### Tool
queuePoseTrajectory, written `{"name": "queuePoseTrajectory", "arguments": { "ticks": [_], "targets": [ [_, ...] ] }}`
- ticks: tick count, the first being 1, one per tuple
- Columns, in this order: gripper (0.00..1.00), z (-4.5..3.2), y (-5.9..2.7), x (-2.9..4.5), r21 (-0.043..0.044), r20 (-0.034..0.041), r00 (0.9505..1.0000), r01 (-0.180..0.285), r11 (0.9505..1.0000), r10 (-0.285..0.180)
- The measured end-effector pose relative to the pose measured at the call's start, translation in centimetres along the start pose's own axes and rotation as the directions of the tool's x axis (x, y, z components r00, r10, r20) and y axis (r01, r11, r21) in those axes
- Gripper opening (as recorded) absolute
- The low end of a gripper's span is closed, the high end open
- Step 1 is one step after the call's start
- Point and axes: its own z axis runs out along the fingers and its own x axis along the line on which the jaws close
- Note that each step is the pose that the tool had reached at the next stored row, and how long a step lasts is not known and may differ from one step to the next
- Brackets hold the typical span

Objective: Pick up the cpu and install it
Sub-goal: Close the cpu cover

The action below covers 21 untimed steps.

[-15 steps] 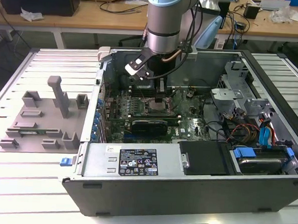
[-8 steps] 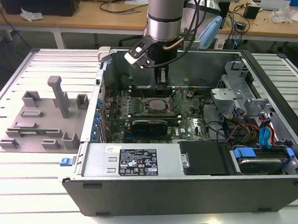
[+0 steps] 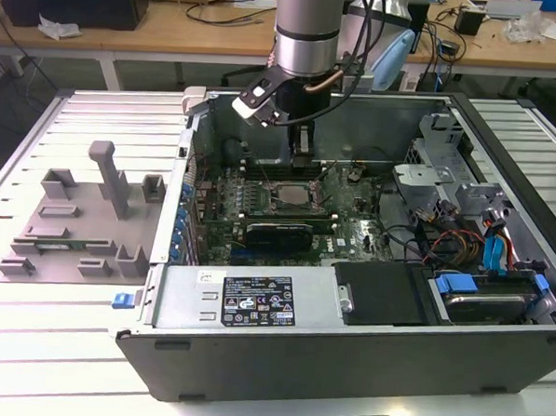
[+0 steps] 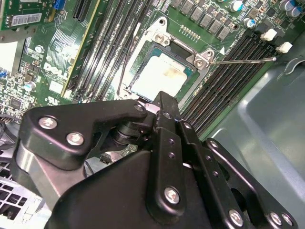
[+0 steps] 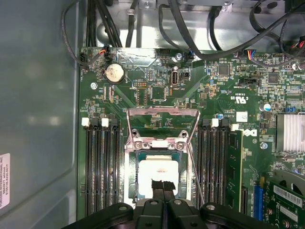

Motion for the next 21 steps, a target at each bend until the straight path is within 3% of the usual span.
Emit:
{"name": "queuePoseTrajectory", "arguments": {
  "ticks": [7, 13, 17, 21],
  "targets": [
    [0.11, -0.13, 0.00, -0.01, 0.0003, 0.0006, 1.0000, 0.000, 1.0000, 0.000],
    [0.11, -1.98, 0.05, -0.04, 0.0001, 0.0001, 1.0000, 0.000, 1.0000, 0.000],
    [0.11, -2.06, 0.07, -0.04, -0.0001, 0.0000, 1.0000, 0.000, 1.0000, 0.000],
    [0.11, -2.04, 1.02, -0.06, 0.0021, 0.0001, 1.0000, 0.000, 1.0000, 0.000]
  ]
}}
